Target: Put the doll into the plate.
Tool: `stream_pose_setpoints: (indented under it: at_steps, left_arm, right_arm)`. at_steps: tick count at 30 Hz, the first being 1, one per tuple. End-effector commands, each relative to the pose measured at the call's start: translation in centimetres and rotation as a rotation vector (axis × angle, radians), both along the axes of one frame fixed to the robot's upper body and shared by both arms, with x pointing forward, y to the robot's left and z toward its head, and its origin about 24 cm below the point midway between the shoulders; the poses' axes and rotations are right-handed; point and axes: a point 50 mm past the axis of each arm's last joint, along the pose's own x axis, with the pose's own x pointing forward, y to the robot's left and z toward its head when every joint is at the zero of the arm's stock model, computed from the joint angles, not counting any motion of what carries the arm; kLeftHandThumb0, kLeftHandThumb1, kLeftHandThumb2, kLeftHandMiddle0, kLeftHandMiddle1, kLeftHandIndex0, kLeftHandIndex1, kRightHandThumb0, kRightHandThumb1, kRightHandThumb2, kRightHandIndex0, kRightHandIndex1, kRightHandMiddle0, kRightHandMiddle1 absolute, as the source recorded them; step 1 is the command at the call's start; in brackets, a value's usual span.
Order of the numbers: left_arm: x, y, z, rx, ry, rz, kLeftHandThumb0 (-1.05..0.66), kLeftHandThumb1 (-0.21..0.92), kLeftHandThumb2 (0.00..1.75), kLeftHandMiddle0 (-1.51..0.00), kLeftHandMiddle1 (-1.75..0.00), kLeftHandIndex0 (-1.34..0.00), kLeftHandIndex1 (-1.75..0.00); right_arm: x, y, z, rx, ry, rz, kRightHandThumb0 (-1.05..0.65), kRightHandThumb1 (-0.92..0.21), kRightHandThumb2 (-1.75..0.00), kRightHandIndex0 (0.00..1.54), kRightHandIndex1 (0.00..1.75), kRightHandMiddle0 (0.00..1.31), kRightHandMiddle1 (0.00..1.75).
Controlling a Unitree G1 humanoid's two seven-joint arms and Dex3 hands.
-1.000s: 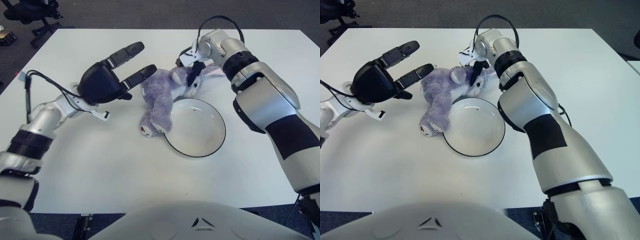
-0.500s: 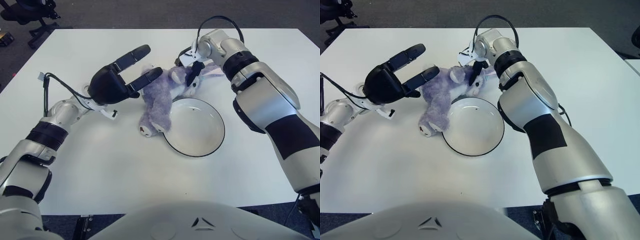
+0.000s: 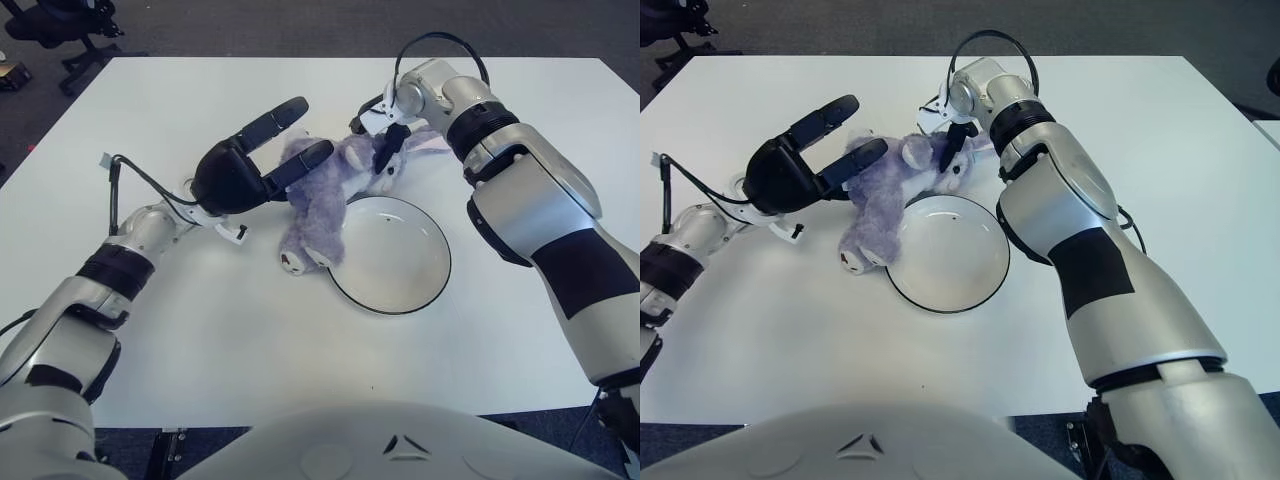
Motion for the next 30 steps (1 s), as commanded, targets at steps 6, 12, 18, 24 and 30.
stream_pose_setpoints:
  at_steps: [6,12,18,24,30]
  left_arm:
    - [0.6,-0.5,0.0,-0.024,-0.006,-0.055,-0.53,0.92,0.05,-0.33,0.00,-0.39,-0.03]
    - [0.6,-0.6,-0.3,0.002,0.018,-0.058,-0.53,0.92,0.04,-0.32,0.00,-0.38,-0.02]
    - [0.7,-0.6,-0.5,0.027,0.032,-0.051,-0.52,0.92,0.02,-0.33,0.00,-0.37,-0.02]
    - [0.8,-0.6,-0.7,0.036,0.040,-0.043,-0.52,0.92,0.02,-0.33,0.00,-0.37,-0.01]
    - [1.1,-0.8,-1.1,0.064,0.067,-0.016,-0.49,0.91,0.01,-0.36,-0.02,-0.36,-0.01]
  right_arm:
    - [-0.2,-0.3,-1.2,0.007,0.050,-0.021,-0.51,-0.92,-0.30,0.53,1.75,0.22,1.29]
    - [-0.1,-0.3,-1.2,0.011,0.049,-0.023,-0.52,-0.92,-0.30,0.54,1.75,0.21,1.42]
    - [-0.1,-0.3,-1.2,0.014,0.044,-0.021,-0.53,-0.92,-0.31,0.54,1.75,0.21,1.39]
    - [-0.1,-0.4,-1.1,0.015,0.040,-0.018,-0.53,-0.92,-0.31,0.55,1.75,0.21,1.36]
    - [0.0,-0.6,-1.0,0.016,0.033,-0.015,-0.55,-0.92,-0.32,0.56,1.75,0.23,1.25]
